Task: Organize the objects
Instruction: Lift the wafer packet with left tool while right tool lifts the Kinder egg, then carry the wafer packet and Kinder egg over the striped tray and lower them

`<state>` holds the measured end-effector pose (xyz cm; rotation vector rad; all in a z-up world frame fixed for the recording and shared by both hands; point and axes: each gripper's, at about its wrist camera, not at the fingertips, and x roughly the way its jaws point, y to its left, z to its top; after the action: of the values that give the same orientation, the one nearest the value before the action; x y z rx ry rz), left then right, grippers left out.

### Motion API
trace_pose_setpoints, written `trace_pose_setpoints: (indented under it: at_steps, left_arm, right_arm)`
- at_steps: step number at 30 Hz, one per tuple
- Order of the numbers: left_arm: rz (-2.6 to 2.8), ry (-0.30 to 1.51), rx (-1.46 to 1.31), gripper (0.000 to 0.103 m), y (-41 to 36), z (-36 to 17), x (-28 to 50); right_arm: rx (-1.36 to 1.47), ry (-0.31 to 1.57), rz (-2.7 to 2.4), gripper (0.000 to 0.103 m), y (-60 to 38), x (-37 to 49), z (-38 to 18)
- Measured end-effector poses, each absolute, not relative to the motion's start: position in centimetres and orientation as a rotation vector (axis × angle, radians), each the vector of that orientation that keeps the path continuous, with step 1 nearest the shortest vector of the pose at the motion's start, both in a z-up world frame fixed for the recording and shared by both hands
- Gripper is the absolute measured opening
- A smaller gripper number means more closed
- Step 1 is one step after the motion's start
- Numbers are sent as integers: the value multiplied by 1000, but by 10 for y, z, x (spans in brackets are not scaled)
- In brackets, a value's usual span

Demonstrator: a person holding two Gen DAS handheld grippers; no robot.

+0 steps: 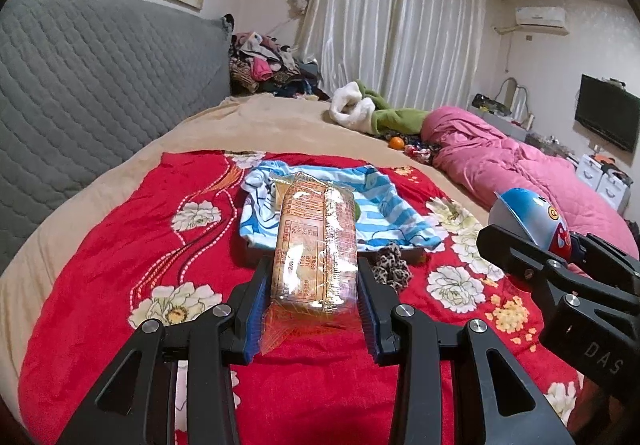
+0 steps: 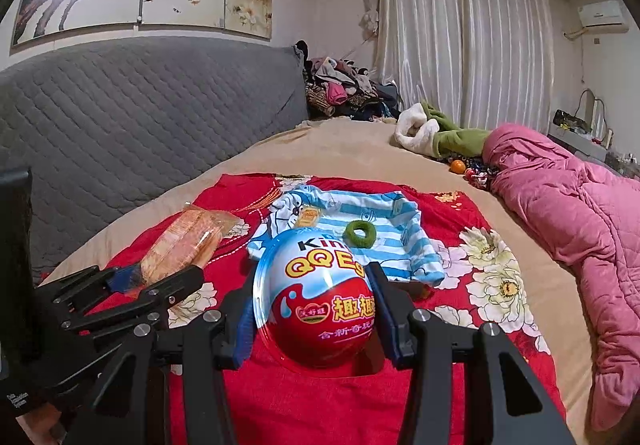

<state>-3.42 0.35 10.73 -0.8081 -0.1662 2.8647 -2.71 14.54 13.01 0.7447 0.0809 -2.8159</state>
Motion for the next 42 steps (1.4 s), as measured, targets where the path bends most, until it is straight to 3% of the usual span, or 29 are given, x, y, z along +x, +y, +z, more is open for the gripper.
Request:
trace_pose_setpoints:
  at_steps: [42]
  left_arm:
    - [2873,-103,-794,41,27,123,-133]
  right_arm:
    - [707,44,-2842,49,154,-116,142]
